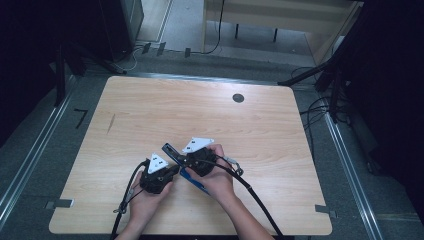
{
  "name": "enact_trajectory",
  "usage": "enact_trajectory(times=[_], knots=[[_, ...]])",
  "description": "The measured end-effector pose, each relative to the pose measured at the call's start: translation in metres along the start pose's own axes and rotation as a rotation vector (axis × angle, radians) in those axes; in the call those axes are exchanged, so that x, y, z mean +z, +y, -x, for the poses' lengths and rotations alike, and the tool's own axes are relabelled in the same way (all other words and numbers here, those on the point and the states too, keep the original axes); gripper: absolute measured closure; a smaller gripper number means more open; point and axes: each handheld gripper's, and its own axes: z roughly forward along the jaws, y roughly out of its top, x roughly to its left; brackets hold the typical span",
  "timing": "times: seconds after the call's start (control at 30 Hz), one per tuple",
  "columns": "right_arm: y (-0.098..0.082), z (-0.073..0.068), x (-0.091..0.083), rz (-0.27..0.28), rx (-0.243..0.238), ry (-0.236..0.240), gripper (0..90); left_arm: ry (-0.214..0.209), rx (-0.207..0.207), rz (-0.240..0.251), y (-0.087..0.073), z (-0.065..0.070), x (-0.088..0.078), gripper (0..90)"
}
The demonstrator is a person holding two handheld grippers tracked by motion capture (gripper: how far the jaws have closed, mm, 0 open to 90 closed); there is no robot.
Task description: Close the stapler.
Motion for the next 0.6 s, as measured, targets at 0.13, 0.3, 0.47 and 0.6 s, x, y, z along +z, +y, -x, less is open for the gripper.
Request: enact_trajectory(times=[0.13, 0.3, 0.47, 0.6], knots=[[0.000, 0.000, -0.001, 0.000, 0.004, -0.003, 90.0, -0.012, -0.002, 0.012, -0.002, 0.001, -0.003, 90.0], [0.000, 0.001, -0.003, 0.009, -0.001, -0.003, 90.0, -0.038, 0.000, 0.025, -0.005, 0.006, -0.006, 90.0], [0.001, 0.001, -0.006, 0.020, 0.001, -0.004, 90.0, -0.047, 0.013, 0.029, -0.007, 0.012, -0.006, 90.0], [0.000, 0.000, -0.006, 0.022, 0.007, 0.000, 90.0, -0.061, 0.031, 0.031, -0.007, 0.019, -0.006, 90.0]])
